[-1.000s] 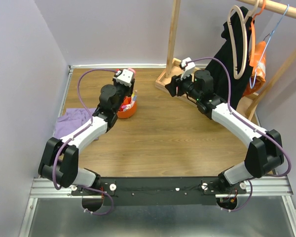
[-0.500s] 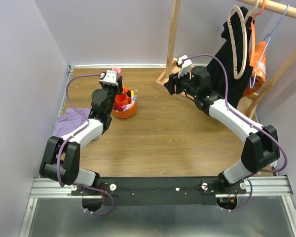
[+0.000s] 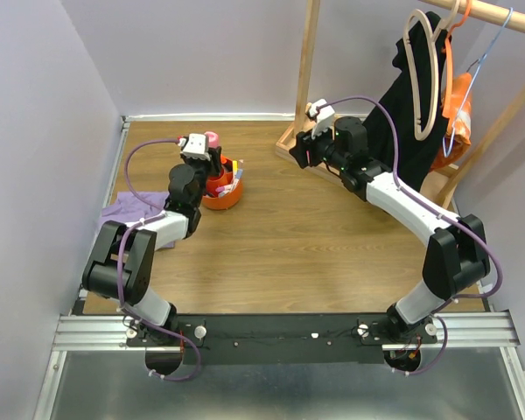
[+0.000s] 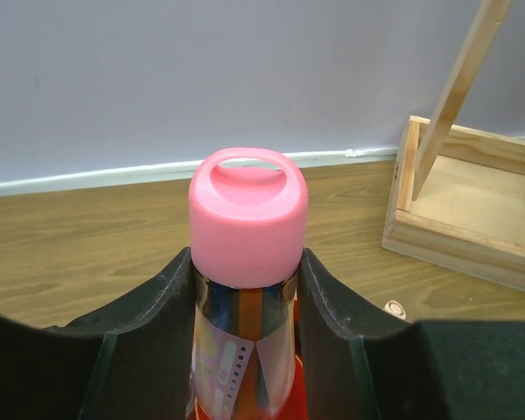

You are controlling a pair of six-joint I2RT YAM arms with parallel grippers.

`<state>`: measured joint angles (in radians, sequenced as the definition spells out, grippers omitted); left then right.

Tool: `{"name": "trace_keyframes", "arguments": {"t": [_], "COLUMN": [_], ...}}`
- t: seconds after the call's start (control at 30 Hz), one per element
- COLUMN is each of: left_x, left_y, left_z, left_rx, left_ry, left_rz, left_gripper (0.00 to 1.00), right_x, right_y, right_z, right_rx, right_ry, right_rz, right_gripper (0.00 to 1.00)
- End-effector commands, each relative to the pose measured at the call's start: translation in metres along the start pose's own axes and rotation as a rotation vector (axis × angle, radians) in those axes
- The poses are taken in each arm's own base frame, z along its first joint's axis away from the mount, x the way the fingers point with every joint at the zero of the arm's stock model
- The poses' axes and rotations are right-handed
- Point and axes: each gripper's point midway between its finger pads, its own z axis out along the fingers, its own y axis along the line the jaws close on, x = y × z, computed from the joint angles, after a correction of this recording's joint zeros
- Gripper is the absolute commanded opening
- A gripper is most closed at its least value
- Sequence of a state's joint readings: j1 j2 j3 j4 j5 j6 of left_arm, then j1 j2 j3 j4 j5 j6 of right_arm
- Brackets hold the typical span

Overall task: Sort the stationery into containers
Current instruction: Place the stationery in the storage box, then reset both arms

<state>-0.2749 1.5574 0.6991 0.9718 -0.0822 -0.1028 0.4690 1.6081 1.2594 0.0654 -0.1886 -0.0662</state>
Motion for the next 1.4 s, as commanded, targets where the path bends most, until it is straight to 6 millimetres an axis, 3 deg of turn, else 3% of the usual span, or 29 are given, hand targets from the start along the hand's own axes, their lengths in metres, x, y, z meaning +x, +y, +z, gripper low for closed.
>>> {"name": "trace_keyframes", "arguments": {"t": [0.0,0.23,0.37,0.43,0.47,0.63,0.67,0.8,0.93,0.97,1.0,1.03,1.07,1.13,1.17,1.23,1.27,1.37], "left_x": [-0.007,0.014,0.007,0.003,-0.004,-0.02,-0.025,-0.033,-0.063,-0.059,-0.075,-0.093,-0.081,-0.108,-0.092,-0.102,-0.09,-0.089], "left_y": [-0.003,-0.001,0.001,0.001,0.001,0.005,0.006,0.009,0.016,0.019,0.02,0.023,0.026,0.028,0.031,0.036,0.039,0.049], "left_z": [-0.002,-0.011,-0.017,-0.022,-0.025,-0.037,-0.041,-0.048,-0.055,-0.058,-0.064,-0.064,-0.07,-0.078,-0.087,-0.096,-0.107,-0.123], "left_rx": [0.016,0.006,-0.004,-0.002,-0.002,-0.01,-0.009,0.001,-0.018,-0.028,-0.034,-0.053,-0.068,-0.091,-0.103,-0.122,-0.134,-0.16], "left_ry": [-0.051,-0.003,-0.022,-0.026,-0.035,-0.039,-0.037,-0.028,-0.043,0.004,-0.009,-0.021,0.067,0.077,0.18,0.221,0.299,0.346], "left_rz": [-0.055,-0.066,-0.064,-0.058,-0.059,-0.027,-0.013,-0.006,0.008,0.02,0.047,0.049,0.055,0.062,0.071,0.099,0.117,0.186], "left_gripper": [0.0,0.0,0.36,0.42,0.51,0.76,0.98,0.99,0.99,0.99,0.99,0.99,0.99,0.99,0.99,0.99,0.99,0.99], "right_x": [-0.003,0.003,0.006,0.009,0.009,0.002,0.001,-0.003,-0.006,-0.006,-0.01,0.001,0.005,0.018,0.024,0.038,0.04,0.045], "right_y": [-0.006,-0.005,-0.005,-0.004,-0.003,-0.003,-0.002,-0.005,-0.008,-0.008,-0.008,-0.004,-0.002,-0.002,-0.002,-0.01,-0.012,-0.024], "right_z": [0.0,-0.006,-0.011,-0.014,-0.015,-0.022,-0.022,-0.025,-0.03,-0.031,-0.035,-0.038,-0.041,-0.047,-0.049,-0.053,-0.054,-0.062], "right_rx": [0.018,0.015,0.017,0.017,0.015,0.016,0.012,0.028,0.053,0.056,0.055,0.039,0.03,0.046,0.06,0.127,0.166,0.267], "right_ry": [-0.007,-0.006,-0.004,-0.003,0.0,0.002,0.001,0.002,0.002,0.005,-0.005,0.038,0.053,0.084,0.104,0.161,0.17,0.191], "right_rz": [-0.029,-0.042,-0.059,-0.062,-0.066,-0.064,-0.066,-0.066,-0.062,-0.049,-0.047,-0.035,-0.031,-0.013,0.021,0.073,0.149,0.219], "right_gripper": [0.62,0.62,0.62,0.63,0.63,0.66,0.67,0.71,0.75,0.76,0.82,0.84,0.86,0.91,0.92,1.0,1.0,1.0]}}
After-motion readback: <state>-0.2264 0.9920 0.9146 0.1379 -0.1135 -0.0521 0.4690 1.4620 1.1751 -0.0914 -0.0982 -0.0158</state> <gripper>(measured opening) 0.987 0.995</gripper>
